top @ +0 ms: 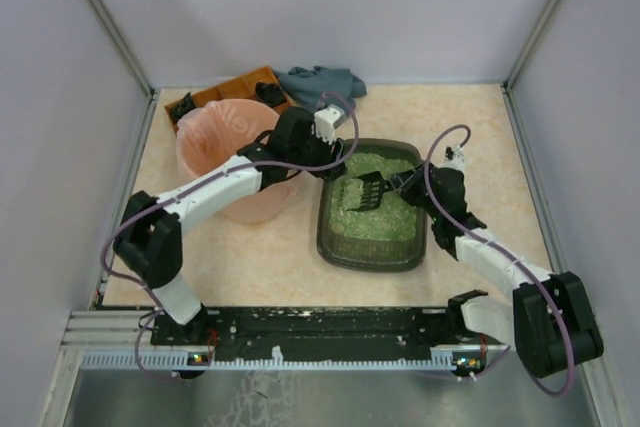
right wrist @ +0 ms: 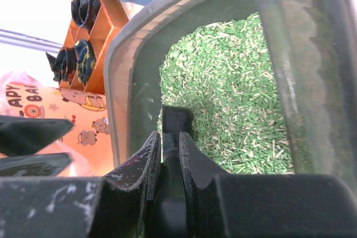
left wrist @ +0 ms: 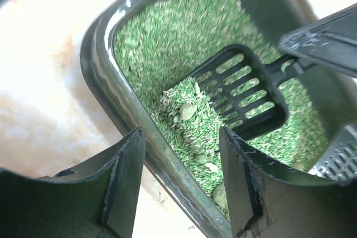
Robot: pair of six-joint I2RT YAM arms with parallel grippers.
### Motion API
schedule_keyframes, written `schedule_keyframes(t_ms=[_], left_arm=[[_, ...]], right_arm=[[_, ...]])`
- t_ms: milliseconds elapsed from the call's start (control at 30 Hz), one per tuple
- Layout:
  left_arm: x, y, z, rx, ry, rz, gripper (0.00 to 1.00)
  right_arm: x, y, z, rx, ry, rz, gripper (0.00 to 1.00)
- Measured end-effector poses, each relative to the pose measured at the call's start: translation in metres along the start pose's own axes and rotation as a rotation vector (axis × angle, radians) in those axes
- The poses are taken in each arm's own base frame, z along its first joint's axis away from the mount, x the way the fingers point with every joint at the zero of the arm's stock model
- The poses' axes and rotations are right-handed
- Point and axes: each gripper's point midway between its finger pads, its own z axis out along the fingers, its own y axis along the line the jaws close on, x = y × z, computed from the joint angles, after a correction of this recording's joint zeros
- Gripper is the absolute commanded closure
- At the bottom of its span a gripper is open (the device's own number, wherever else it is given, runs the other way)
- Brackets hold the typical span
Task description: Clean the litter box
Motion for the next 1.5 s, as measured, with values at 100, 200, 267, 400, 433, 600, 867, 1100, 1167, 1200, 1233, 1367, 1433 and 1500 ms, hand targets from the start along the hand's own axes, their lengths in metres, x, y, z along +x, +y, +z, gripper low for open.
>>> schedule_keyframes(t_ms=[100,200,267,400,433,600,867,1100,1167,1200,1233,1367,1433,1500], left_arm=[[-0.025,-0.007,-0.021,0.012,-0.111,0.023,0.34],[-0.043,-0.013,-0.041,0.021,-0.203,0.042,0.29],[-0.055,-0.016,-0.054,0.024,-0.253,0.052,0.28],[-0.078,-0.024,-0.079,0.033,-0.341,0.073,0.25],[-0.083,-0.025,-0.085,0.035,-0.356,0.076,0.25],[-0.096,-0.032,-0.112,0.041,-0.409,0.087,0.25],[-0.107,-0.028,-0.179,-0.045,-0.512,0.080,0.23],[-0.083,-0.010,-0.226,-0.171,-0.547,0.038,0.23],[-0.074,-0.005,-0.233,-0.203,-0.542,0.021,0.23],[-0.070,-0.003,-0.234,-0.214,-0.539,0.014,0.23],[-0.067,-0.001,-0.236,-0.225,-0.537,0.007,0.23],[-0.059,0.003,-0.242,-0.250,-0.532,-0.018,0.23],[-0.058,0.005,-0.244,-0.258,-0.535,-0.023,0.23],[-0.058,0.006,-0.245,-0.265,-0.537,-0.026,0.23]], right_arm=[[-0.006,-0.006,-0.008,0.005,-0.027,0.032,1.00],[-0.012,-0.011,-0.015,0.002,-0.051,0.072,1.00],[-0.015,-0.016,-0.019,0.001,-0.064,0.106,1.00],[-0.018,-0.022,-0.028,-0.026,-0.082,0.169,1.00],[-0.019,-0.022,-0.030,-0.037,-0.086,0.190,1.00],[-0.025,-0.018,-0.042,-0.115,-0.108,0.272,1.00],[-0.027,0.000,-0.062,-0.233,-0.109,0.317,1.00],[-0.039,-0.014,-0.073,-0.242,-0.161,0.387,1.00],[-0.037,-0.012,-0.072,-0.257,-0.130,0.396,1.00],[-0.035,-0.014,-0.071,-0.253,-0.120,0.407,1.00],[-0.037,-0.017,-0.071,-0.247,-0.126,0.422,1.00],[-0.037,-0.019,-0.073,-0.242,-0.130,0.429,1.00],[-0.034,-0.016,-0.073,-0.242,-0.104,0.415,1.00],[-0.042,-0.018,-0.077,-0.237,-0.135,0.419,1.00]])
